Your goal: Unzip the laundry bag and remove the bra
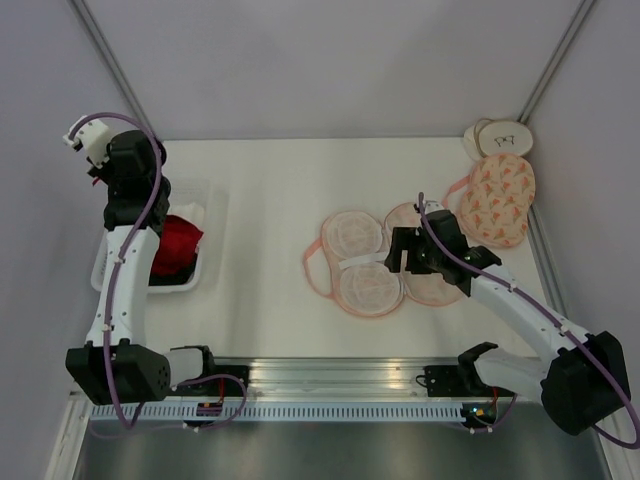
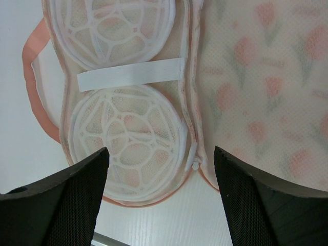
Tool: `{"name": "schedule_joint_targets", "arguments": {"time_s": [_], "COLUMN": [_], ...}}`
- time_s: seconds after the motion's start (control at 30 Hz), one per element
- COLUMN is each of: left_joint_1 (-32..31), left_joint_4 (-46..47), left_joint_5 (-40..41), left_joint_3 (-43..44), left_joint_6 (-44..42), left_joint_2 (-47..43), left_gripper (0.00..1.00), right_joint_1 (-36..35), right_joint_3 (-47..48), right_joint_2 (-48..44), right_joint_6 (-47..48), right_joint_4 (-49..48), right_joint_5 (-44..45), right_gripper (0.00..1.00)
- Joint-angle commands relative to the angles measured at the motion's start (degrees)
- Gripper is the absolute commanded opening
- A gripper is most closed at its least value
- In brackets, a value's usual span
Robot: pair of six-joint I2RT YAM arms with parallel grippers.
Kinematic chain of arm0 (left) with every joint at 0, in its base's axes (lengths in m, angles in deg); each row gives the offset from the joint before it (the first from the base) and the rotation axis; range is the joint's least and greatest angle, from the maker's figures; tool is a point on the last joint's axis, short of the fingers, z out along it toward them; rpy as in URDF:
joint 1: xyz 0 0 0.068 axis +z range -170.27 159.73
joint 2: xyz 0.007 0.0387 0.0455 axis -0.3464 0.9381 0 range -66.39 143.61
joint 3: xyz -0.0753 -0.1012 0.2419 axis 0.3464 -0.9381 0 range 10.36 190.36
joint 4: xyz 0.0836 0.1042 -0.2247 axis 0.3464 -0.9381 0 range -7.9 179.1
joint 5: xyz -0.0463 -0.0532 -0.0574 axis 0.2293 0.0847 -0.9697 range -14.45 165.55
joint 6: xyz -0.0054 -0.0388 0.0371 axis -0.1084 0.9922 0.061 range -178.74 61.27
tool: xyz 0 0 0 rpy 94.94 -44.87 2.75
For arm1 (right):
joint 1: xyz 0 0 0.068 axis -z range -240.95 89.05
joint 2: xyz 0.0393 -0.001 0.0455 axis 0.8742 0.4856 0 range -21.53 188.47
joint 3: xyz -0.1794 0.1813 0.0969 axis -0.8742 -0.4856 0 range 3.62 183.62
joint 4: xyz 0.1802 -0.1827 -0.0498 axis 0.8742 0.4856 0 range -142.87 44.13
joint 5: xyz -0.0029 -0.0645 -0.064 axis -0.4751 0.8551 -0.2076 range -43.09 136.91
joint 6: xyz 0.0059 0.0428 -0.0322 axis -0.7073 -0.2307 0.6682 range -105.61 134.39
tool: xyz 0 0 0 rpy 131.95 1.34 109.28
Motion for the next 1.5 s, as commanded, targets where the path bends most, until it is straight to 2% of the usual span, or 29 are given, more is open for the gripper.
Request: {"name": "schedule_joint_targets", "arguments": {"time_s": [0.0,0.3,0.4,0.6,0.63,0.87,0.97,1.0,1.07,1.17,1.2,1.27,1.3,1.33,1.4,1.47], "left_joint_1": [1.1,1.9,1.9,1.9,2.0,1.7,1.7,1.7,1.7,0.3,-0.6,-3.3,-5.4,-7.4,-9.1,-11.0], "left_joint_4": [1.2,1.9,2.1,1.5,0.9,0.3,0.5,0.5,0.0,1.2,1.6,2.2,1.9,1.9,1.6,1.2], "left_joint_5": [4.2,3.0,-0.3,-9.0,-12.4,-27.4,-31.7,-33.5,-35.8,-37.9,-36.6,-35.6,-34.6,-34.0,-32.7,-32.5], "left_joint_3": [4.5,5.1,0.9,-9.2,-10.5,-16.2,-18.2,-18.9,-19.5,-22.8,-24.3,-25.2,-25.5,-25.8,-26.5,-27.0], "left_joint_6": [2.6,2.4,5.1,12.7,13.8,22.5,23.2,23.2,24.1,25.8,26.2,26.4,26.2,26.1,25.9,26.1], "left_joint_2": [-2.5,0.9,2.0,3.1,3.4,5.3,7.1,7.8,9.5,6.9,5.4,0.9,-0.7,-2.2,-6.6,-9.5], "left_gripper": [0.02,0.02,0.02,0.02,0.02,0.02,0.02,0.06,0.07,0.24,0.41,0.58,0.72,0.80,0.92,0.95], "right_joint_1": [-0.1,-0.1,-0.1,-0.3,-0.8,-2.8,-3.1,-3.3,-3.3,-3.3,-3.4,-3.3,-3.3,-3.3,-3.3,-3.3], "right_joint_3": [3.5,6.3,5.7,3.7,3.9,3.5,3.0,2.6,2.3,2.1,1.9,1.7,1.7,1.5,1.0,0.7], "right_joint_2": [1.8,4.9,5.1,5.2,5.5,5.9,5.5,5.2,5.1,4.5,3.7,2.9,2.2,1.7,0.7,0.9], "right_joint_6": [1.8,3.1,2.7,1.5,1.2,-0.4,-0.5,-0.6,-0.6,-0.8,-1.2,-1.5,-1.9,-2.0,-2.1,-2.9], "right_joint_4": [-0.2,0.4,-0.1,-1.4,-1.6,-2.7,-3.0,-3.0,-3.2,-3.0,-3.0,-3.1,-3.0,-3.0,-3.5,-3.4], "right_joint_5": [-0.9,-1.4,-1.7,-1.8,-1.8,-0.6,0.3,0.4,0.7,1.1,3.0,5.3,6.3,7.0,9.5,12.2], "right_gripper": [0.87,0.87,0.87,0.86,0.86,0.86,0.88,0.88,0.88,0.92,0.94,0.98,0.98,0.98,0.98,0.98]}}
